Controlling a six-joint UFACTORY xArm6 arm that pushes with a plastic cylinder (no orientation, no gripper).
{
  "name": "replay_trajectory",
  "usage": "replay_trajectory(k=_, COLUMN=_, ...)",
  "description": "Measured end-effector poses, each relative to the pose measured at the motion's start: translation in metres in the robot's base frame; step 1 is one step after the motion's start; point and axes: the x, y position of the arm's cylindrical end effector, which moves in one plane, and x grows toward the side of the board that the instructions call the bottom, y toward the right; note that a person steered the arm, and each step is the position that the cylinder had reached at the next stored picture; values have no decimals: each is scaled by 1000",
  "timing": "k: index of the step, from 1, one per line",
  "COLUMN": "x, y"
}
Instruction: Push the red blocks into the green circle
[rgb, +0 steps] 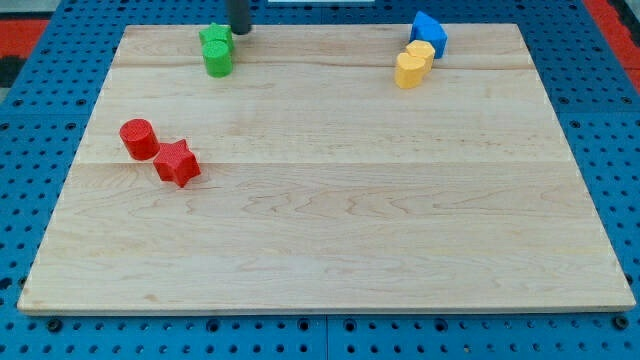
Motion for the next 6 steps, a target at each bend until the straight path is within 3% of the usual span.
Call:
replay_trajectory(k=1, x=52, y=8)
replay_trajectory(k=3, x=72, y=-82)
replay_trajectory(k=6, x=263, y=-37)
